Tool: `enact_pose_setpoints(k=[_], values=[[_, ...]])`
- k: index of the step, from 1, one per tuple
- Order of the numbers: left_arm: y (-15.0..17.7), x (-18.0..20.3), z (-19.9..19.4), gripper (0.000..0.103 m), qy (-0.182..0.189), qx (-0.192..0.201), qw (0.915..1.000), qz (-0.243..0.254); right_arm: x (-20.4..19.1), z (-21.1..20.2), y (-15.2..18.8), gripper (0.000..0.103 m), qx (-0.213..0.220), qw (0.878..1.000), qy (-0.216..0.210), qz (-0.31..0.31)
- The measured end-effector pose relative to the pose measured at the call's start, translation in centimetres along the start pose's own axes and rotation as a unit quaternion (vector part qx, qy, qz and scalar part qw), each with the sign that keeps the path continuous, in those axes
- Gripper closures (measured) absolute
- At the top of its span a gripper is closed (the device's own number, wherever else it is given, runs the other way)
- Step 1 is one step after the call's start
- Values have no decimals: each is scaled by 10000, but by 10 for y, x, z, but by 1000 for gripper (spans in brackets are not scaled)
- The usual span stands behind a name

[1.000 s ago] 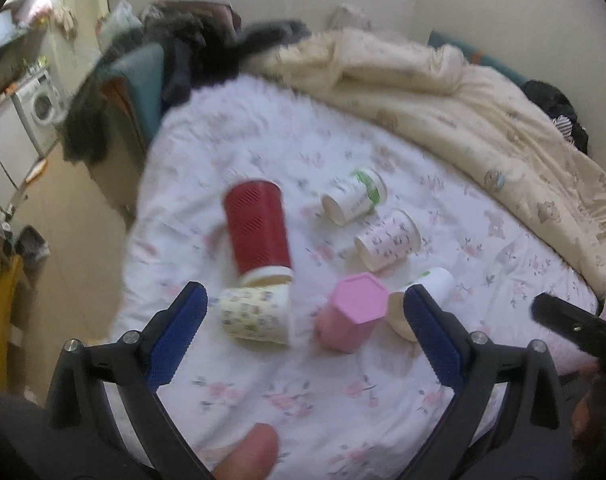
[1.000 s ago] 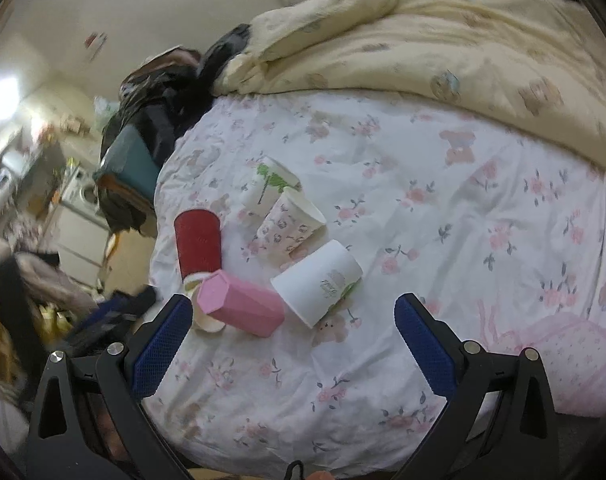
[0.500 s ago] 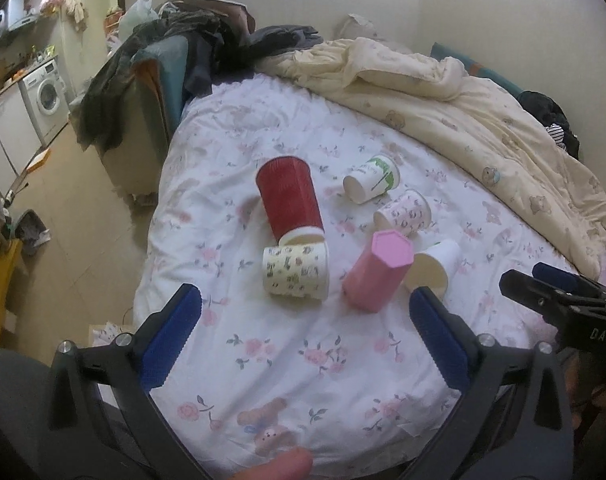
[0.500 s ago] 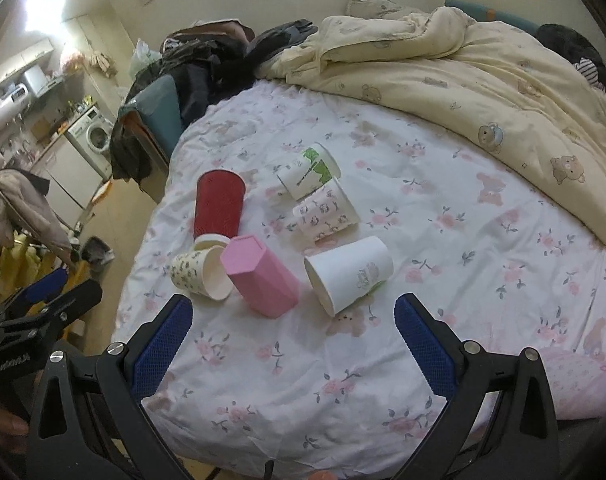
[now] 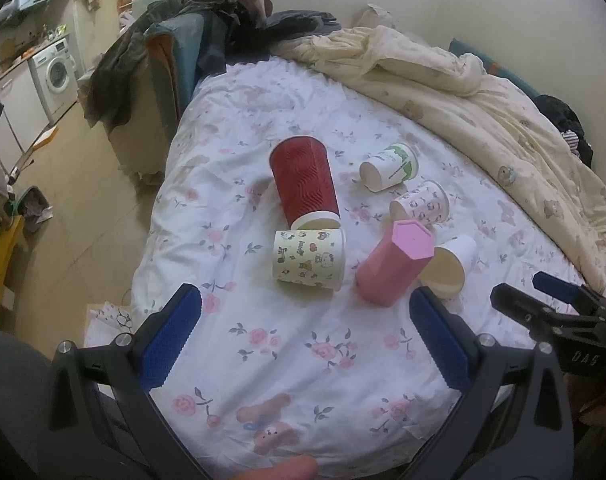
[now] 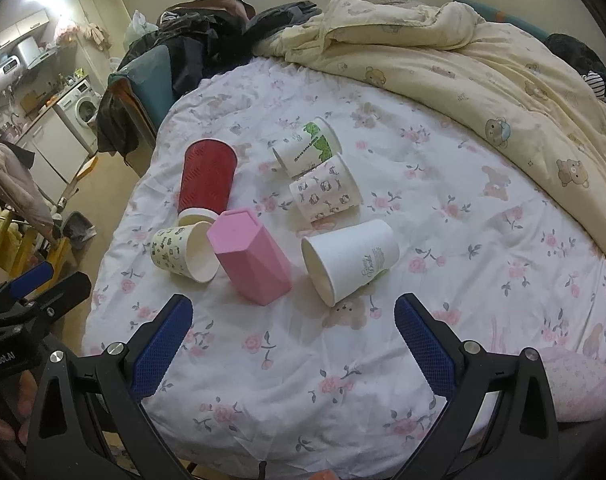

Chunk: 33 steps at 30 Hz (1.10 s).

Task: Flip cup upside down

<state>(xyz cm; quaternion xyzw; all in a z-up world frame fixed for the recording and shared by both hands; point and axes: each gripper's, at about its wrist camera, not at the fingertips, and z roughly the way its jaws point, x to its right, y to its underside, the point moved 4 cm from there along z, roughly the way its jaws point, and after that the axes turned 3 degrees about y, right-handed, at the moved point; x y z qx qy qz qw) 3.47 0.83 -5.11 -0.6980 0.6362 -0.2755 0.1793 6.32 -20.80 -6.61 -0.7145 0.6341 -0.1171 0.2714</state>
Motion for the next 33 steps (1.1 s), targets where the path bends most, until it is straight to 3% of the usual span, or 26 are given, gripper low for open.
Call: enact_pose_setpoints(k=[33], values=[[-1, -1, 0, 0, -45, -22, 10000, 10, -9, 2, -4, 0, 1, 10000, 27, -7]])
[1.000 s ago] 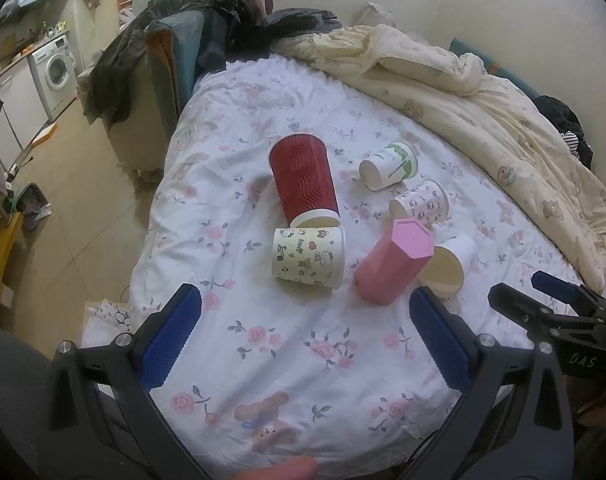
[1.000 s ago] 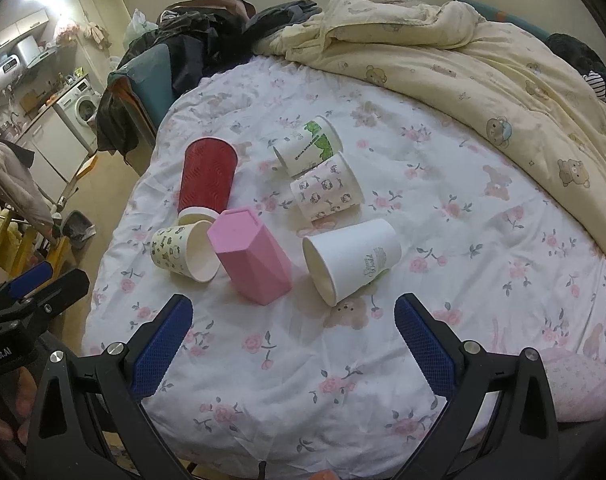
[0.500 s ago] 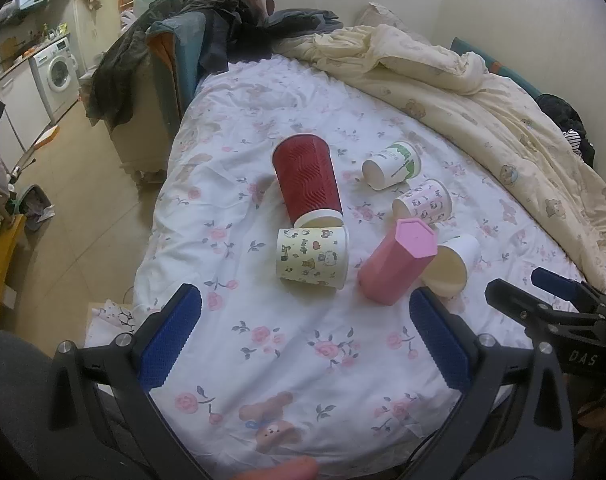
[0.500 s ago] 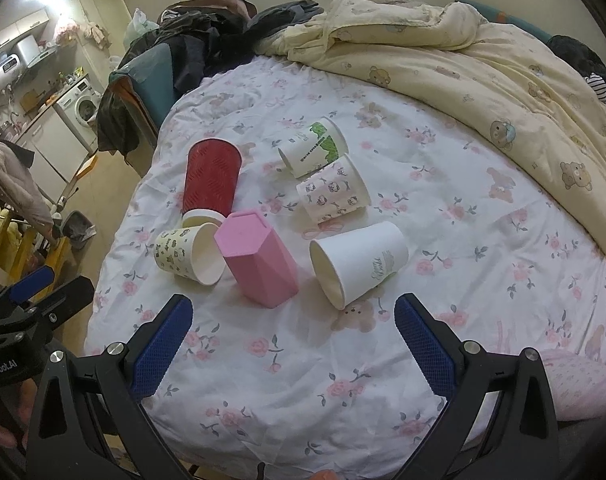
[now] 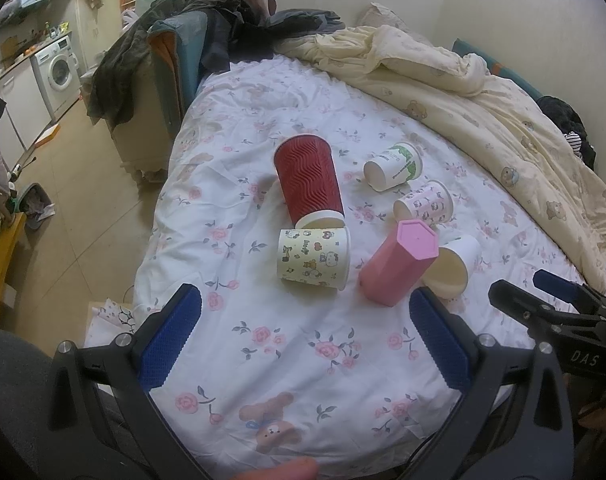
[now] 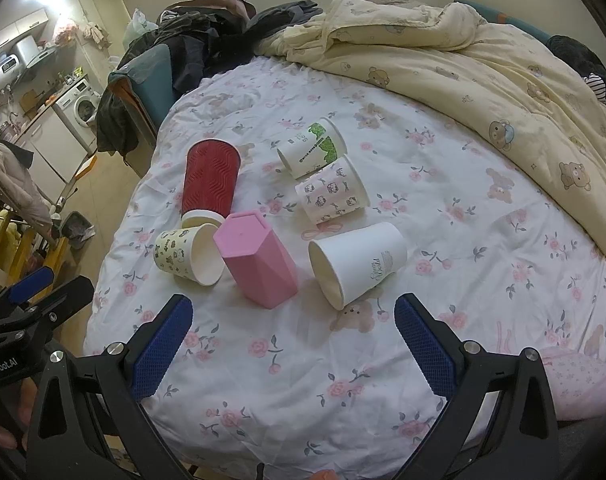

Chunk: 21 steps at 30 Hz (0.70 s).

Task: Flip cup upside down

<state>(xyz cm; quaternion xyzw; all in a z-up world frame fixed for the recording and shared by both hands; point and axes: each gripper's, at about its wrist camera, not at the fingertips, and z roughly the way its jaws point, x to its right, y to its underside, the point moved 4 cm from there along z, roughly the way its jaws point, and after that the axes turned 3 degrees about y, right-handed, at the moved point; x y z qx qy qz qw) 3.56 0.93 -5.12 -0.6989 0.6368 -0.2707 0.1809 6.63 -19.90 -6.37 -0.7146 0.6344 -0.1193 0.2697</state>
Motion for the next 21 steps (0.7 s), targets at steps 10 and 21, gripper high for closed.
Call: enact_pose_setpoints(k=[10, 21], values=[[0, -1, 0, 0, -1, -4, 10000, -7, 1, 0, 1, 0, -19, 10000, 4, 7], [0, -2, 0, 0, 8, -16, 10000, -6, 1, 1, 1, 0, -15, 10000, 5, 2]])
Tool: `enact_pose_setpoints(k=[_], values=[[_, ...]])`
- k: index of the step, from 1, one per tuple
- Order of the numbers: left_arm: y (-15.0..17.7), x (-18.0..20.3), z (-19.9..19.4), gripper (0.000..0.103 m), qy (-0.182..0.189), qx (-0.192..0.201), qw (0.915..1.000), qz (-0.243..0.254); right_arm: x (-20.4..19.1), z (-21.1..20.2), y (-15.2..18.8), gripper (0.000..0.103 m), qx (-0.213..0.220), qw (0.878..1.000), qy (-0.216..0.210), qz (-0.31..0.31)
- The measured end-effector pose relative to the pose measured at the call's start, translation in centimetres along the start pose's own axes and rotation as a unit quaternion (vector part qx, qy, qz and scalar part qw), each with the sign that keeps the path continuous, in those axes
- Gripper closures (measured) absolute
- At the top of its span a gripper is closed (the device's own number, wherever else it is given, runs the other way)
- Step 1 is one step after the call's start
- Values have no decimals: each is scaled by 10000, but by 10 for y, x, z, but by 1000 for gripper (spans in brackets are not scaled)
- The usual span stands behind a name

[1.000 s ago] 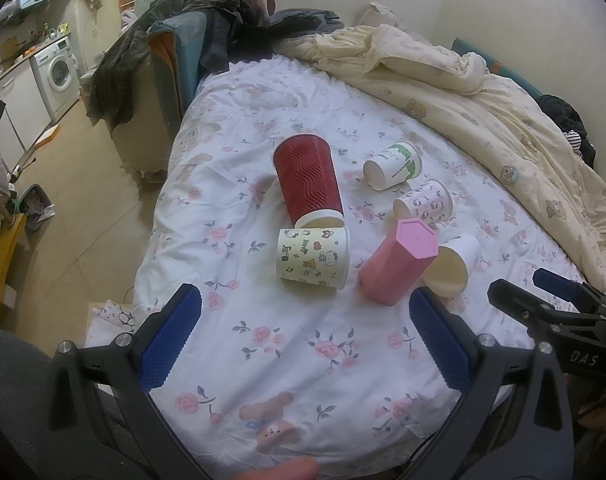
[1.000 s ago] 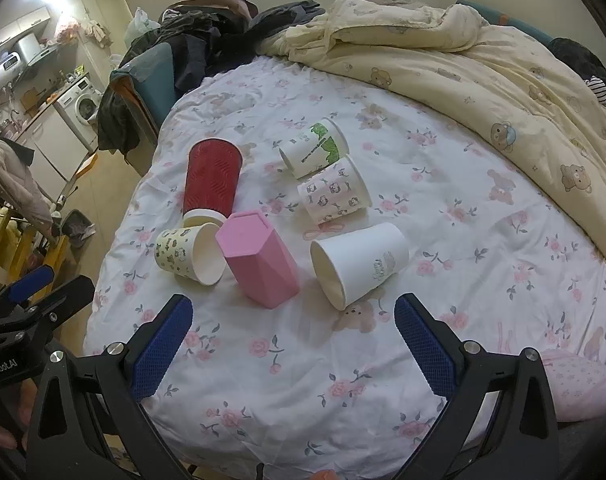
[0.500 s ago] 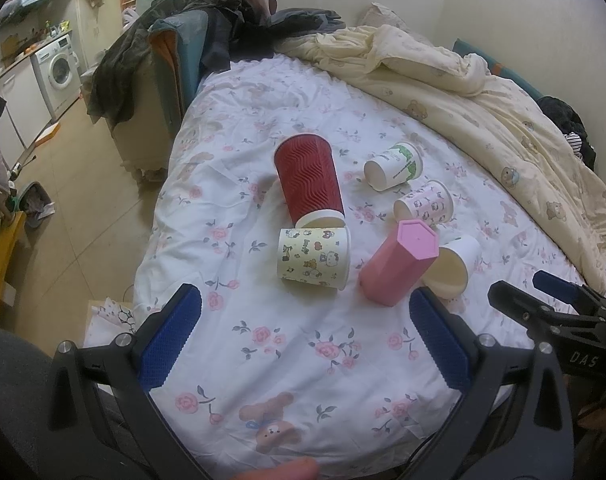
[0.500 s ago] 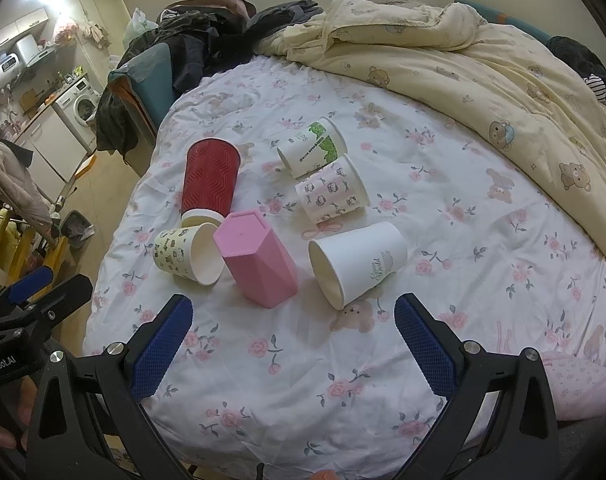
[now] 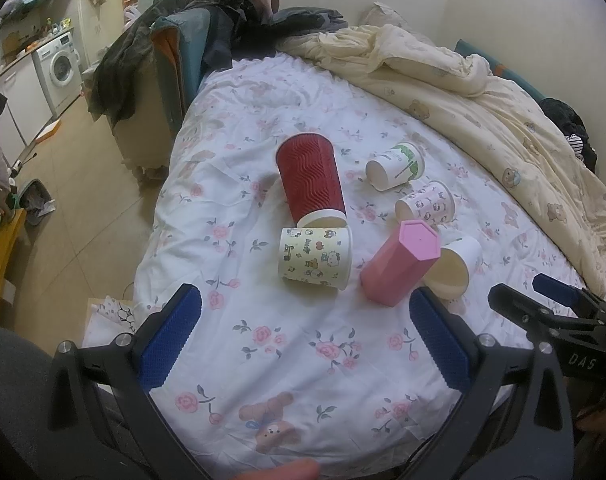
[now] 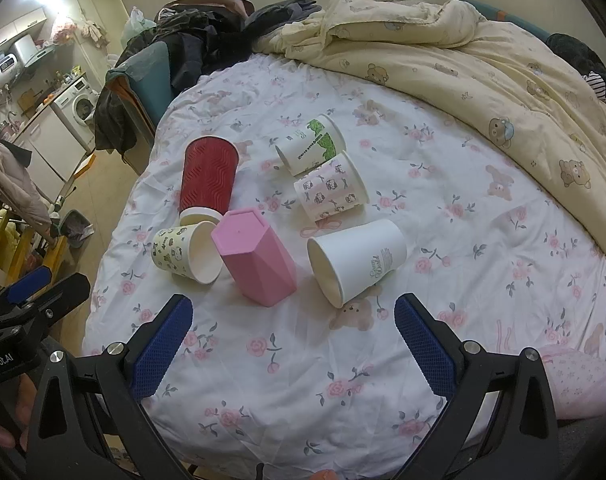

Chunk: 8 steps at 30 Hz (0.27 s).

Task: Flip cup upside down

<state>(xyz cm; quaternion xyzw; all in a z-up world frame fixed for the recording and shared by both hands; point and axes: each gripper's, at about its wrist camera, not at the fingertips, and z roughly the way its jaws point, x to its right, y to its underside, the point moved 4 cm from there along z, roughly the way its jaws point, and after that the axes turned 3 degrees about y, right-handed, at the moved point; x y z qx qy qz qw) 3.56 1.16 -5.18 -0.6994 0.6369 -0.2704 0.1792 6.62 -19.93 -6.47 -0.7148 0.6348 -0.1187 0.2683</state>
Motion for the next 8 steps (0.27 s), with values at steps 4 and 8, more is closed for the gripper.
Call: enact_pose_setpoints(k=[4, 8], values=[[0, 0, 0, 0, 4, 0, 10000, 3, 0, 0, 0, 0, -2, 10000, 1, 5], [1, -2, 0, 0, 52, 6, 10000, -25, 0, 0, 0, 0, -1, 10000, 0, 2]])
